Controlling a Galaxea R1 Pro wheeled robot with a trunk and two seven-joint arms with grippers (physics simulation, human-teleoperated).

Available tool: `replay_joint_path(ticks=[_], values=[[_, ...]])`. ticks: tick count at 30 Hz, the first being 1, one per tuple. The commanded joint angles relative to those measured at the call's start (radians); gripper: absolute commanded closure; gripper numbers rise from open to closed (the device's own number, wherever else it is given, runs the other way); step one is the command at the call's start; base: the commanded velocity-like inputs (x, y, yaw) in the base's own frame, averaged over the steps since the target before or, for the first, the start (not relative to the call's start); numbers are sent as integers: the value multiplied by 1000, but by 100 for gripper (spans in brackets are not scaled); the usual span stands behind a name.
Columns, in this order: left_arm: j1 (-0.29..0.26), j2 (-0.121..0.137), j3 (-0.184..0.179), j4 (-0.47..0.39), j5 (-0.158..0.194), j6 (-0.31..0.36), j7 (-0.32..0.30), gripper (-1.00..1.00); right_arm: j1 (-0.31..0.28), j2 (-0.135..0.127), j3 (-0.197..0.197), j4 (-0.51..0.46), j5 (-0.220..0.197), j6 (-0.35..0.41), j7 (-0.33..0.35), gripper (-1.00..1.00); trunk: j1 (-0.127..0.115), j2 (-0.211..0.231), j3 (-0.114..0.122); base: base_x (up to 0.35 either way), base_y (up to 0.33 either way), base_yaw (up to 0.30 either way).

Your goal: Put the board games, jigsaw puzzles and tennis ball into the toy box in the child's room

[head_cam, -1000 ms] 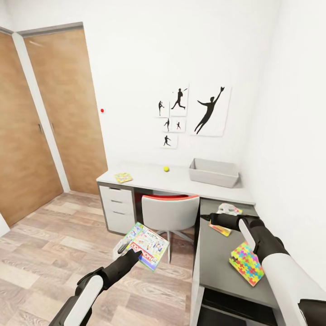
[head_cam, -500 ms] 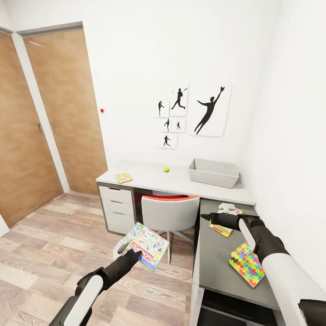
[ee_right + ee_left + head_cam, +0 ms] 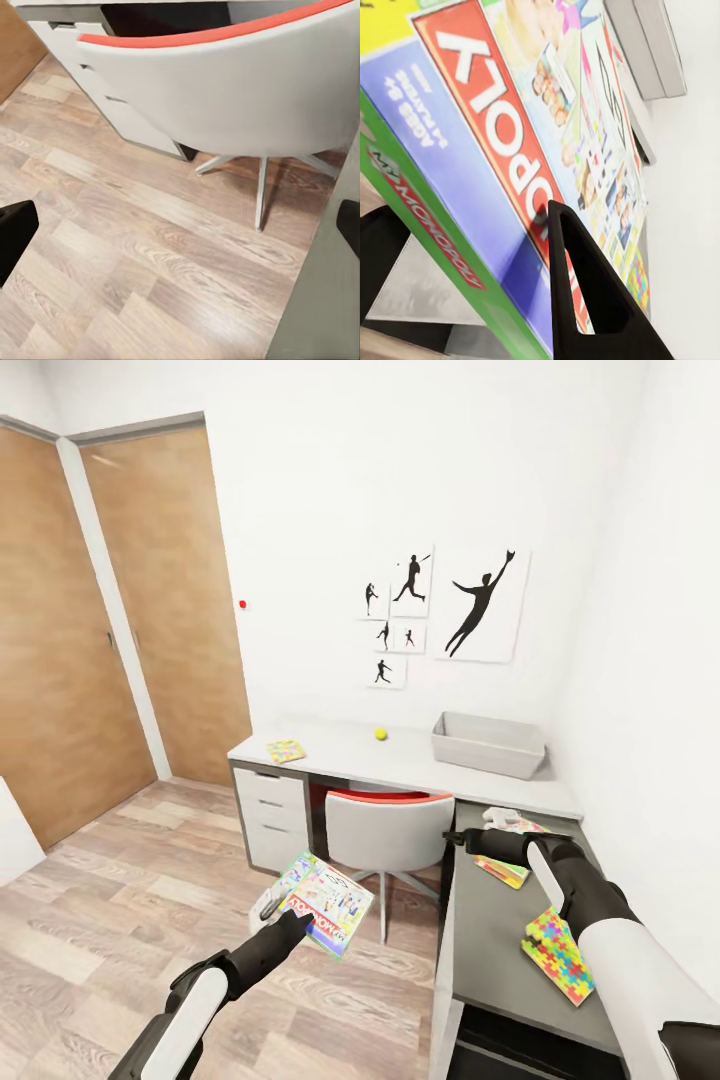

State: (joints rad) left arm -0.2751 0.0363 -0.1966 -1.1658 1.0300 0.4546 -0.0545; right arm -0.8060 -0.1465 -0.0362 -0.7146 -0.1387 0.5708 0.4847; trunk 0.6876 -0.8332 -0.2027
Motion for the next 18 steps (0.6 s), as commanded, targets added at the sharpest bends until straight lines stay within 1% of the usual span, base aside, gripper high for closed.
replay_joint_path(ticks=[1, 5, 10, 13, 18], values=[[-1, 1, -1, 0, 4, 3, -1, 100, 0, 0, -2, -1, -9, 9, 0, -100, 0, -1, -1, 0, 0, 254], [-1, 1, -1, 0, 4, 3, -1, 100, 0, -1, -3, -2, -9, 9, 0, -100, 0, -1, -1, 0, 0, 232], [-1, 1, -1, 0, 5, 3, -2, 100, 0, -3, -3, -5, -9, 9, 0, -100, 0, -1, -1, 41, 0, 109], [-1, 1, -1, 0, 5, 3, -2, 100, 3, -3, -2, -11, -9, 9, 0, -100, 0, -1, -1, 195, 0, 43], [-1, 1, -1, 0, 4, 3, -2, 100, 7, -4, -3, -24, -9, 9, 0, -100, 0, -1, -1, 267, 0, 22]])
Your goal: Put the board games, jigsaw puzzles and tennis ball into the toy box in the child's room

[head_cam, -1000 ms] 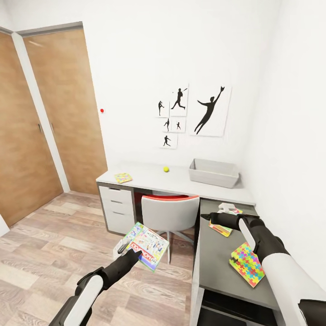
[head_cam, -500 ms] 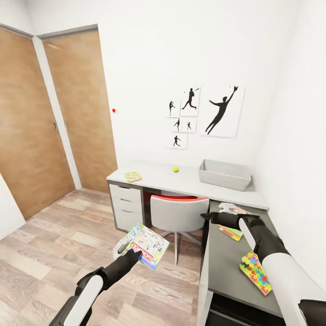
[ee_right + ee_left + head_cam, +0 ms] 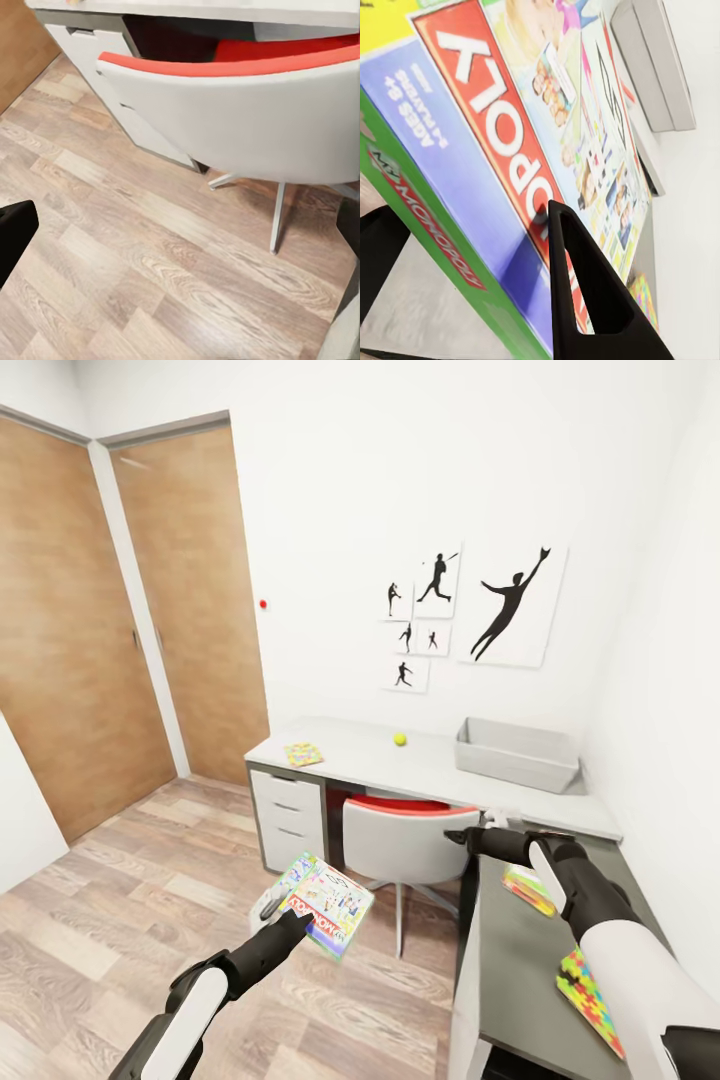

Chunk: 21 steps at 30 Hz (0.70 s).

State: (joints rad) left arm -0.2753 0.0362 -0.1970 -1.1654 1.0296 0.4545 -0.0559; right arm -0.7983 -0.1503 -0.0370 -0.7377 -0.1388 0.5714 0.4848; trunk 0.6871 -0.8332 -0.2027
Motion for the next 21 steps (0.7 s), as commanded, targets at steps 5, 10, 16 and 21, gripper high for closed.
replay_joint_path(ticks=[5, 10, 16, 21], values=[[-1, 1, -1, 0, 4, 3, -1, 100, 6, -1, -2, -15, -9, 8, 0, -100, 1, -1, -1, 273, 0, 7], [-1, 1, -1, 0, 4, 3, 0, 100, 9, -1, -2, -20, -10, 9, 0, -100, 1, -1, -1, 110, 0, 2], [-1, 1, -1, 0, 4, 2, 0, 100, 11, -2, -2, -22, -10, 11, 0, -100, 1, -1, -1, 37, 0, 70], [-1, 1, -1, 0, 4, 3, 0, 100, 11, -2, -2, -23, -10, 12, 0, -100, 1, -1, -1, 12, 0, 213]])
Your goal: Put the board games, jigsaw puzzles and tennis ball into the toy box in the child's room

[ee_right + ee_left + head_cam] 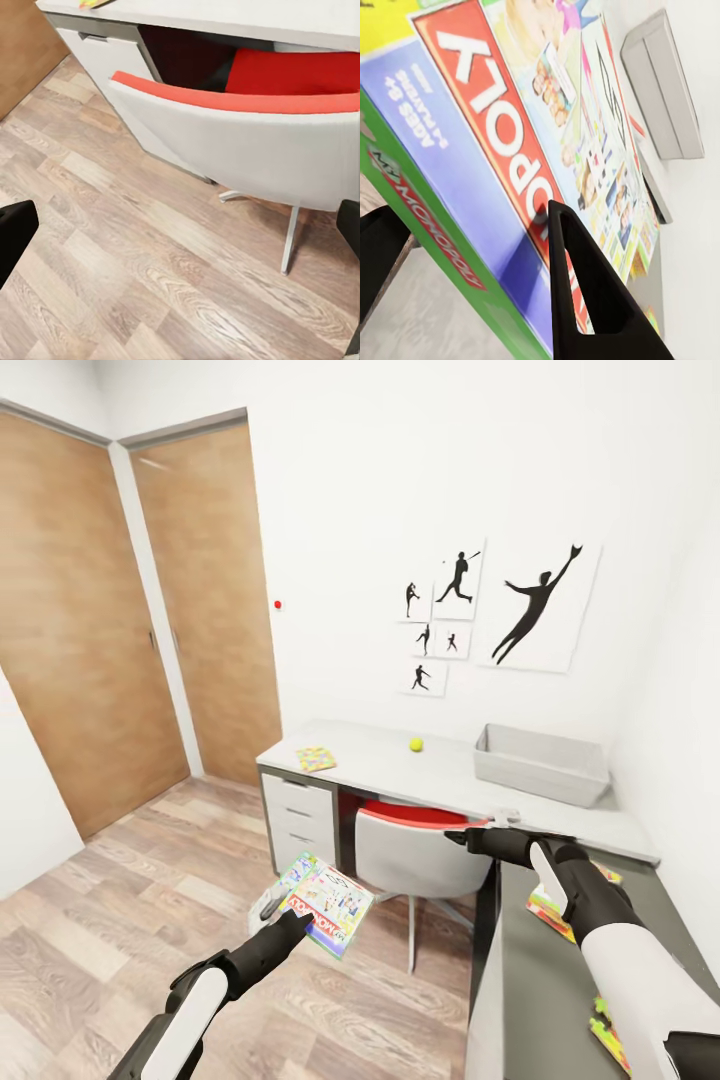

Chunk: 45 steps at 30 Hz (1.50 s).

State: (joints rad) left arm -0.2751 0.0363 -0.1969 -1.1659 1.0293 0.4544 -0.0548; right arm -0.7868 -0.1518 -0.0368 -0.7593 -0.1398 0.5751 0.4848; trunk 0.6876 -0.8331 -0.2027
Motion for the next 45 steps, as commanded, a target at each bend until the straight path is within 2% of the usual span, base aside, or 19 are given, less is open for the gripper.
replay_joint_path(ticks=[1, 45], values=[[-1, 1, -1, 0, 4, 3, -1, 100, -1, 0, -2, -1, -9, 9, 0, -100, 0, -1, -1, 7, 0, 249], [-1, 1, -1, 0, -3, 3, 1, 100, 0, -5, 0, -2, -9, 11, 1, -100, 0, -1, -1, 1, 0, 295]])
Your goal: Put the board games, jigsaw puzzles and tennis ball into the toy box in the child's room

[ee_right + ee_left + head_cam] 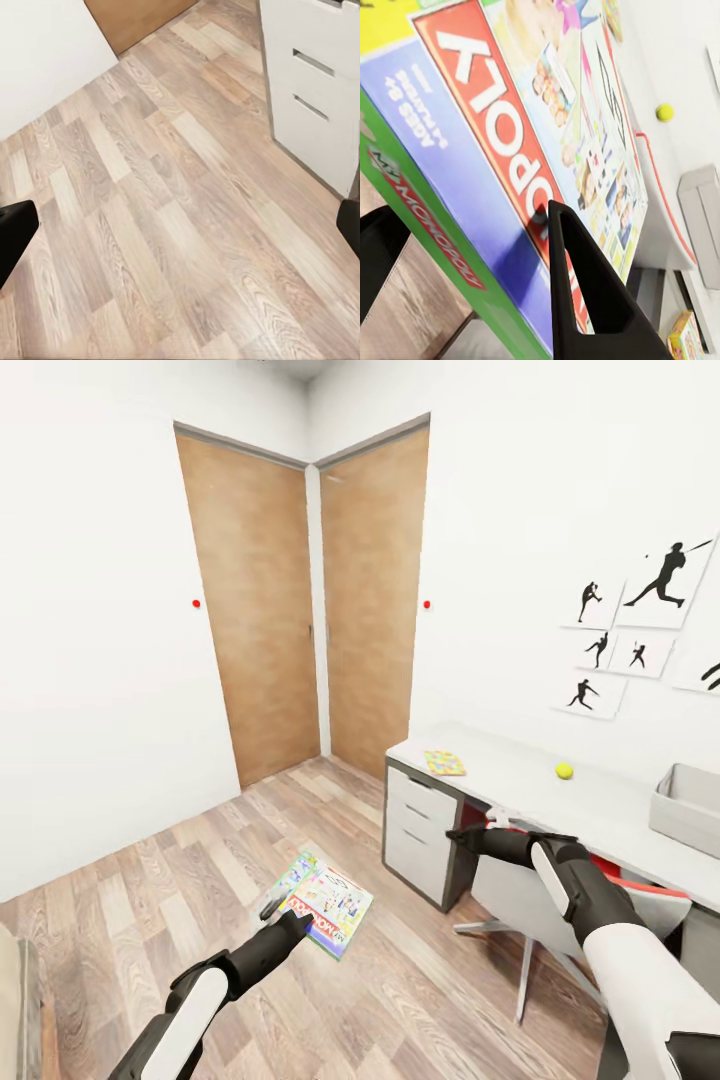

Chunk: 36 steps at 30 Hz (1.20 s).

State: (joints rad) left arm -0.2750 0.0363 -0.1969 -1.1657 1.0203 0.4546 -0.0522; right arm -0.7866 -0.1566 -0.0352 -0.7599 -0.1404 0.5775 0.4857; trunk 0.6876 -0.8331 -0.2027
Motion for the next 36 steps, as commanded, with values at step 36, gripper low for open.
replay_joint_path(ticks=[36], values=[[-1, 0, -1, 0, 4, 3, 0, 100, 14, -2, -3, -42, -8, 9, 1, -100, 0, -1, -1, 206, 41, 58]])
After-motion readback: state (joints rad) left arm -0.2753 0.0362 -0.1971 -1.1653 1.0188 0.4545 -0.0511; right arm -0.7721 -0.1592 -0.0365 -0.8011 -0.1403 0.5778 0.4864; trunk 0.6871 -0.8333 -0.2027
